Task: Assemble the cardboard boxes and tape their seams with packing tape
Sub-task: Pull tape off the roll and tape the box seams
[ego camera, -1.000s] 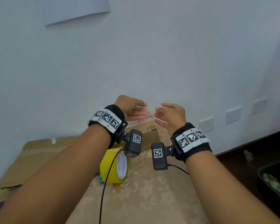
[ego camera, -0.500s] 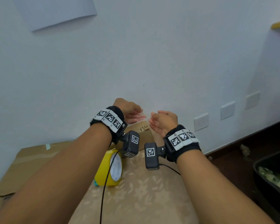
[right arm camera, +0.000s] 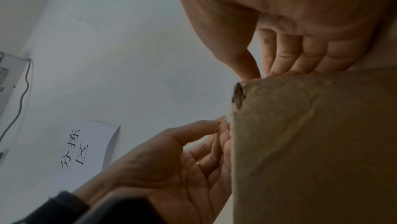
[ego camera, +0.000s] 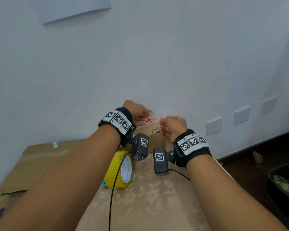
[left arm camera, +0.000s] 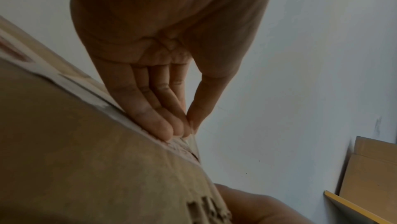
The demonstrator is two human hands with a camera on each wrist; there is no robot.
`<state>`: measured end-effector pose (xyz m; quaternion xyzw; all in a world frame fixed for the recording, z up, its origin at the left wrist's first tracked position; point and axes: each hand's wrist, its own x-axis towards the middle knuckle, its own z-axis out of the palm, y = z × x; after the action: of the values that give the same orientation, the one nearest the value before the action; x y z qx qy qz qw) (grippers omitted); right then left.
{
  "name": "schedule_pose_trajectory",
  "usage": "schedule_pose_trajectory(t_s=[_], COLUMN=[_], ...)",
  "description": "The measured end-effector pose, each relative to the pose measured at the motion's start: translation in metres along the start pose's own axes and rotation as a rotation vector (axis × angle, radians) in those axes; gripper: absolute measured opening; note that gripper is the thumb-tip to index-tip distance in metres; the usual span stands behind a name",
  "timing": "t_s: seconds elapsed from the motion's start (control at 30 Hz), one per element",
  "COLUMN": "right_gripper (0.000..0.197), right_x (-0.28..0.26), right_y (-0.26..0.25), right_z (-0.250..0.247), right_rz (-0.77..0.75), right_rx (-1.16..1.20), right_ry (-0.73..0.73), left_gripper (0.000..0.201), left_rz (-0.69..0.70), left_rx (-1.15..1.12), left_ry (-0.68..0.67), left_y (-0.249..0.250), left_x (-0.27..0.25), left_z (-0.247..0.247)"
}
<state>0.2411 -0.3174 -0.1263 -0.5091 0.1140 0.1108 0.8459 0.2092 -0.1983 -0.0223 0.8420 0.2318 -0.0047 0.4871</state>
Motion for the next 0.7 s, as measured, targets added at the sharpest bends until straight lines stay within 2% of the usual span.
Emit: schedule_pose_trajectory(t_s=[0.03,0.17,0.33,0.57,0.7], right_gripper=[0.042,0.043,0.041,0.031,0.016], right_x=[0.000,0.002,0.007,0.007,0.008], right_y=[0.001,0.005,0.012,0.021,0.024], right_z=[0.001,0.002,0.007,0.010,0.010], right_rz=[-0.006,-0.031,-0.066,-0.147,-0.211], right_rx=[-0.014,-0.046,-0.073,-0.250,-0.328], right_ry=[0.000,0.012,0.027,0.085,0.126], left_gripper=[0.004,0.010,0.007,0.004,0.012], left_rz=[-0.003,0.000,-0.001,-0.028,-0.025], left_rx=[-0.005,-0.010,-0.016,-0.021,-0.020], left_ry=[-0.011,-0.024,-0.026,-0.037,-0.036], left_y=[-0.001,-0.004,-0.008,-0.013,-0.014], left_x=[0.000,0.004,0.009,0.008,0.008], left_z=[0.000,-0.001,-0.002,-0.004,-0.006])
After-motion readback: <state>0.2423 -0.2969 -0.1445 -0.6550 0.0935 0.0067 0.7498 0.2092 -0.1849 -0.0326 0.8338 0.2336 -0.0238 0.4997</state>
